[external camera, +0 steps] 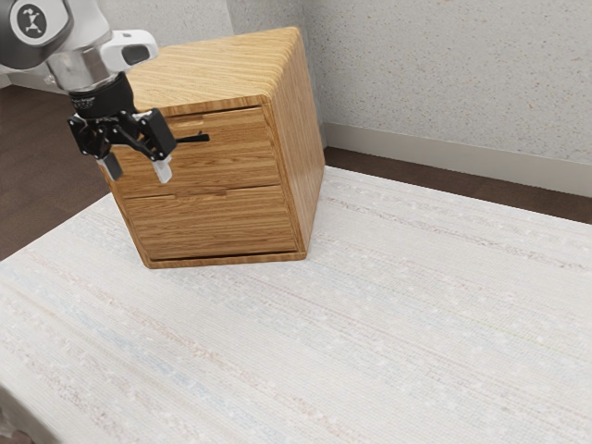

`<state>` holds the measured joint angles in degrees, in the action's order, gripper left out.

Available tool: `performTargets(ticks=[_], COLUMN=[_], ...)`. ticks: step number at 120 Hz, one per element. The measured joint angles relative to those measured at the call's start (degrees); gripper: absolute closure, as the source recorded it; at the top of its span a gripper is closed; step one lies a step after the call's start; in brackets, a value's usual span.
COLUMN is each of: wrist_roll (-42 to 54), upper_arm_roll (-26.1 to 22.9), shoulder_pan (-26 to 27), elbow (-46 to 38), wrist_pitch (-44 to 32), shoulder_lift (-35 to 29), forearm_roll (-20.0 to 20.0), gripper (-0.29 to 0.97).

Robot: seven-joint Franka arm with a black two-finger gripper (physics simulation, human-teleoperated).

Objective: Pull the drawer handle with one arm to open the drawer

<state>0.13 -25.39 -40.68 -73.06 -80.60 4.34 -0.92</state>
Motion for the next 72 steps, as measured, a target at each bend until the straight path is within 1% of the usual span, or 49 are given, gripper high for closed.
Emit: performTargets(ticks=[18, 22, 33, 38, 45, 50, 63, 72], wrist_roll=[0.02, -0.01, -0.08, -0.11, -0.15, -0.18, -0.24, -0.29], upper_arm_roll=[0.07, -0.02, -0.42, -0.71, -2.62, -3.36, -3.89, -4.14], shoulder_pan=[-0.12, -0.42, -1.79, -2.45, -3.61, -2.64, 2.02, 3.23], elbow=[0.49, 2.31, 10.88, 12.37, 13.27, 13.56, 13.78, 13.68], wrist_pitch=[0.22, 0.49, 1.63, 2.17, 2.95, 3.37, 4.1, 4.41], shoulder_lift=[-0.1, -0.69, -4.52, -5.99, -6.9, -7.14, -7.27, -7.2], forearm_roll=[0.3, 0.32, 0.43, 0.52, 0.6, 0.64, 0.66, 0.69], gripper=[0.0, 0.0, 0.0, 0.0, 0.0, 0.0, 0.0, 0.0])
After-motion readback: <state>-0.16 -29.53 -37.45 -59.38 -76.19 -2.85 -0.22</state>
